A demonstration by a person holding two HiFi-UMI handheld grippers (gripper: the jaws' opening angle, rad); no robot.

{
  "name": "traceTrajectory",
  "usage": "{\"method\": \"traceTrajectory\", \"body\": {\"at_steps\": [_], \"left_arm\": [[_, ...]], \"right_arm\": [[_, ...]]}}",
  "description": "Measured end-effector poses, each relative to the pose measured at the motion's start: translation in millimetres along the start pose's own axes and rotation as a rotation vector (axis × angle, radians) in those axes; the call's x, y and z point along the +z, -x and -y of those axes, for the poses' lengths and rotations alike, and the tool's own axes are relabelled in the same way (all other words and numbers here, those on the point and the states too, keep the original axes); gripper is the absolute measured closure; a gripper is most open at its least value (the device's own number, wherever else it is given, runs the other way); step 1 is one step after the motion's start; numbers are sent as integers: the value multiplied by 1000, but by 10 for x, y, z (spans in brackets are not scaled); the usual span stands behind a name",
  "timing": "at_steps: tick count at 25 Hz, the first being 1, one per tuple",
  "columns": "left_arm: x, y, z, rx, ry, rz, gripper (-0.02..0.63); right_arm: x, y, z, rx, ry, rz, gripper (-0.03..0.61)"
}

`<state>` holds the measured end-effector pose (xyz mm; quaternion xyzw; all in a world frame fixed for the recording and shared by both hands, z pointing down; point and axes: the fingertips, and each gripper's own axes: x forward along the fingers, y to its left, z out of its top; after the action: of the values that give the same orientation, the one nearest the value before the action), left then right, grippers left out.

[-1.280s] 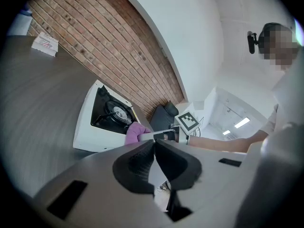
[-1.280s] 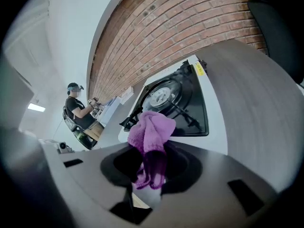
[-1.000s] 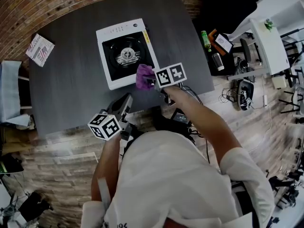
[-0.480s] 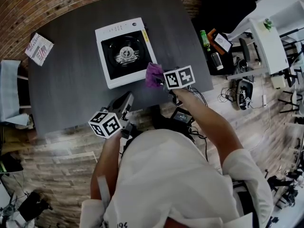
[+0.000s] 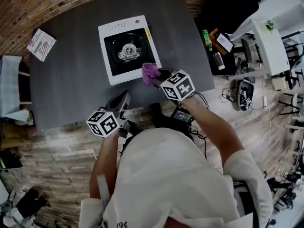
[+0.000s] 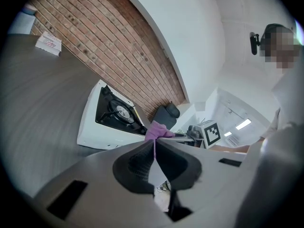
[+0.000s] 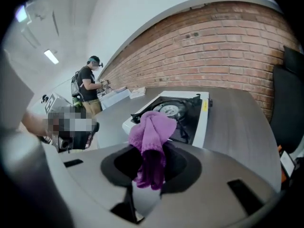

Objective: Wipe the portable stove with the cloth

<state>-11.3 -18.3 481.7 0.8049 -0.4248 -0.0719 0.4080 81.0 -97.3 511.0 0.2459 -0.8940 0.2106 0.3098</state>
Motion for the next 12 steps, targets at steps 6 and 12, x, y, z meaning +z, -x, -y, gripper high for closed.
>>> {"method": "traceTrajectory", "body": {"at_steps": [6,12], "left_arm": [[-17,222,-120,50,20,24,595],[-16,512,-274,116,42,63,595]], "right_arm": [[-86,-345,-545,85,221,-72,466],[-104,-717,-925,146,413,-131,466]]}}
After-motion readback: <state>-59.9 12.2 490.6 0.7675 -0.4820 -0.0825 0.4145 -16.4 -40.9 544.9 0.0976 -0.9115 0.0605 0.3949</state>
